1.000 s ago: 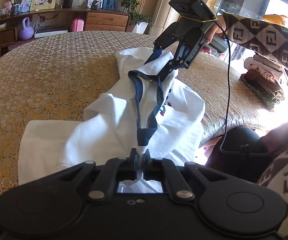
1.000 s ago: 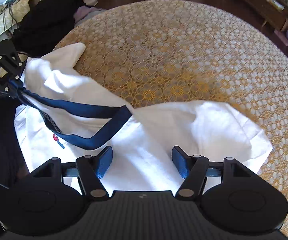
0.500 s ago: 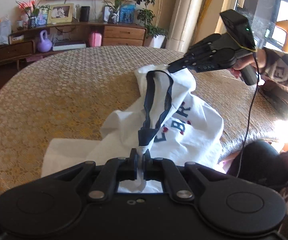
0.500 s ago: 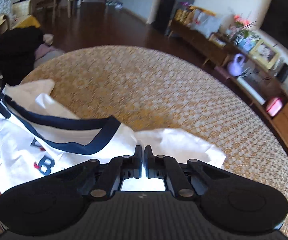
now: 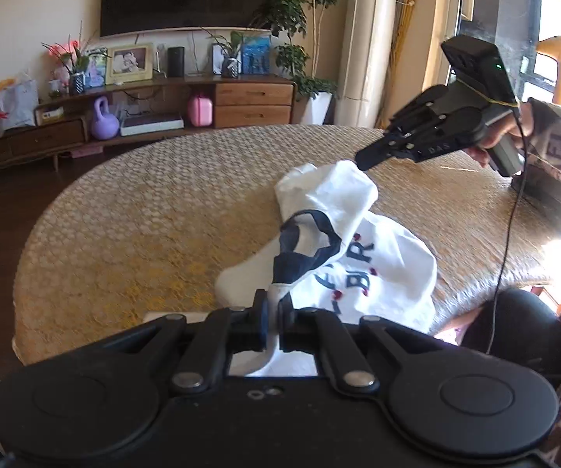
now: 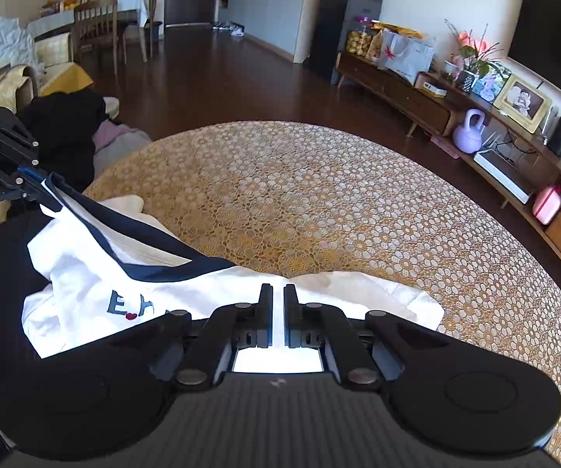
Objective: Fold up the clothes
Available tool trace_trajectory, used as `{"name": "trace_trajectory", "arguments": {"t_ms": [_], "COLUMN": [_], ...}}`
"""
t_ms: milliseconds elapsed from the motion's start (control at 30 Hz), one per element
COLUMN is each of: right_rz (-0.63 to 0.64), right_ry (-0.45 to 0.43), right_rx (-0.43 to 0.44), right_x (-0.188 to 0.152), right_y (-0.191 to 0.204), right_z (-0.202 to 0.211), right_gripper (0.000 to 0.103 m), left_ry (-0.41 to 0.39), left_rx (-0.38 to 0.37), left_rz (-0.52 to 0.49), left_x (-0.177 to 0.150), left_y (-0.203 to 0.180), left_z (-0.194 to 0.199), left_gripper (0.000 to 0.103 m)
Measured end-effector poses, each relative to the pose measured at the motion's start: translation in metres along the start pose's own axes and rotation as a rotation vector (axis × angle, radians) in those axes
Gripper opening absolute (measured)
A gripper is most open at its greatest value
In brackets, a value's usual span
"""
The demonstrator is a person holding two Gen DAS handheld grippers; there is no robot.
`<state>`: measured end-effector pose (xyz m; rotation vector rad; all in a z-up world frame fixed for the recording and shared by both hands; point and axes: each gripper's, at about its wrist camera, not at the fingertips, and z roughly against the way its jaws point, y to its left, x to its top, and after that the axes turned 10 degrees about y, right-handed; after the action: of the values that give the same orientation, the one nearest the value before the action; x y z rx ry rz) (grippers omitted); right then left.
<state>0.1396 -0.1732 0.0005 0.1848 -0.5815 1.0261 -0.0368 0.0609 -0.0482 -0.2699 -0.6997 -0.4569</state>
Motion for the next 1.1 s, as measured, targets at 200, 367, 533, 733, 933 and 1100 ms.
{"name": "trace_trajectory", "arguments": {"t_ms": [200, 367, 533, 733, 933, 1100], "right_rz": [0.080, 0.173, 0.266, 0.295, 0.316, 0.329], "right_ry": [0.075, 0.145, 0.243, 0.358, 0.442, 0.465], "right_rx": [0.045, 0.125, 0.226, 0.305, 0.352, 0.371], "right_x": [0.015, 0.020, 0.044, 0.056, 0.044, 0.023], "right_y": [-0.002, 0.007, 0.002, -0.003, 0.009, 0.016], "right_z": [-0.028, -0.051, -0.079, -0.110, -0.110, -0.080], "right_gripper": [0.051, 0.062, 0.062, 0.062, 0.062, 0.061], "left_ry": [0.084, 0.126, 0.160, 0.179, 0.191, 0.193], "left_rx": [-0.096, -0.165, -0.202, -0.219, -0.224, -0.221], "left_rz": [-0.008, -0.003, -0.004, 0.013, 0.014, 0.012], "left_x": [-0.022, -0.029, -0.034, -0.037, -0.037, -0.037], "left_y": [-0.006, 0.001, 0.007, 0.010, 0.013, 0.015], "left_z": [-0.025, -0.042, -0.054, -0.060, -0.063, -0.063], "left_gripper": [0.103, 0.103, 0.103, 0.103, 0.103, 0.103]}}
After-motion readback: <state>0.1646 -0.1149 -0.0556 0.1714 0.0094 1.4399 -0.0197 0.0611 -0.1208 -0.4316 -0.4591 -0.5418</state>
